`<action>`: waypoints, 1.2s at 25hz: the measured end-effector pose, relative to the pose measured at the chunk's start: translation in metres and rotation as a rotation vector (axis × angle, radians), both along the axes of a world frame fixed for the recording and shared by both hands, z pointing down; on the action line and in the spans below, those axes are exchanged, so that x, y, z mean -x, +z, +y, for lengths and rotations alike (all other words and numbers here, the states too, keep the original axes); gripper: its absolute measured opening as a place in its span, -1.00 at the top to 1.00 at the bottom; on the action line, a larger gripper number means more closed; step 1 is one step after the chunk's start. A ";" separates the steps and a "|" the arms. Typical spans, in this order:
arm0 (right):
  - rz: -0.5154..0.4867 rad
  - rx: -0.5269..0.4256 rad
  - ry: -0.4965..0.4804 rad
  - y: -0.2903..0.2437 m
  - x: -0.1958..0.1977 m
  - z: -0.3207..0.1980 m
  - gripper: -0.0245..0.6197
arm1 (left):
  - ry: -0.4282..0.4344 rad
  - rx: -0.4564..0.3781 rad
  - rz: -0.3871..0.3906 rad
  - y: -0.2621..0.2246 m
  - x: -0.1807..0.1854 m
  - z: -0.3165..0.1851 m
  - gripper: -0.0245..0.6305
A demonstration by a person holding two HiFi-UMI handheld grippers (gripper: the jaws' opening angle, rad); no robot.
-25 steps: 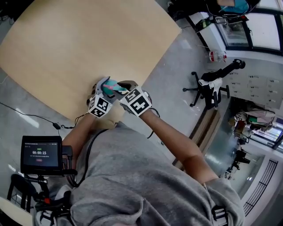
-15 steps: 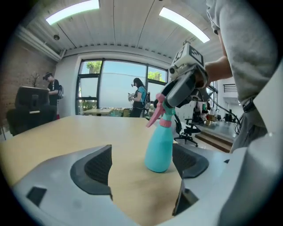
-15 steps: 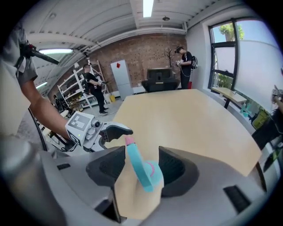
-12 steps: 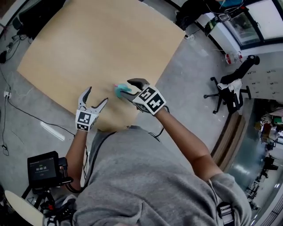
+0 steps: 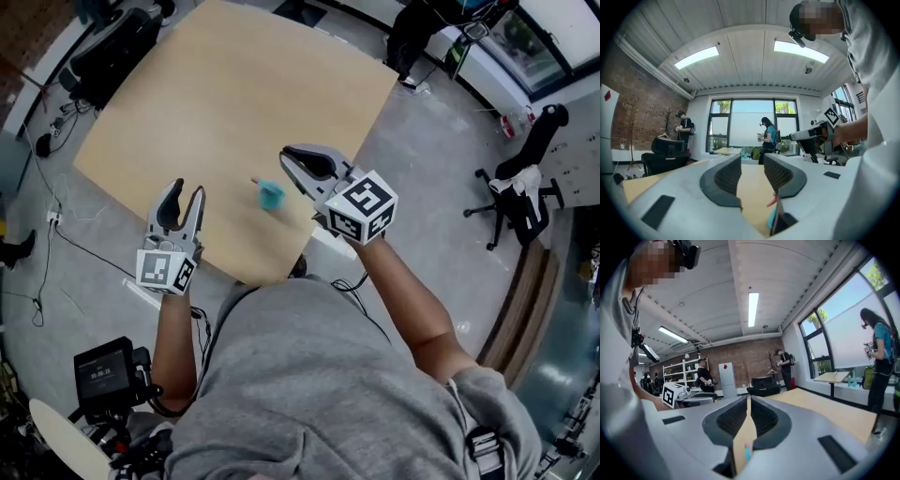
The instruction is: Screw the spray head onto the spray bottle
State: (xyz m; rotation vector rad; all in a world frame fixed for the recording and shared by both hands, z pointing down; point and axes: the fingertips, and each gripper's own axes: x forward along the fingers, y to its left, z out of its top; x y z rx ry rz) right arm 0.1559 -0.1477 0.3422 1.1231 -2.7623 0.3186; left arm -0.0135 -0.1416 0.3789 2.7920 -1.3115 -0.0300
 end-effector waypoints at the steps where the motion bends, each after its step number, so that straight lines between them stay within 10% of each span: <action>1: -0.024 -0.043 0.007 -0.020 -0.007 0.010 0.85 | 0.006 -0.020 -0.002 -0.020 -0.008 0.013 0.55; 4: -0.069 -0.160 0.004 -0.062 -0.015 0.033 0.90 | 0.024 -0.064 -0.015 -0.061 -0.022 0.041 0.91; 10: -0.038 -0.308 -0.016 -0.107 -0.015 0.077 0.90 | 0.021 -0.130 -0.034 -0.106 -0.029 0.079 0.91; 30: -0.005 -0.322 0.125 -0.138 0.042 0.275 0.90 | 0.089 -0.138 -0.019 -0.135 0.055 0.274 0.91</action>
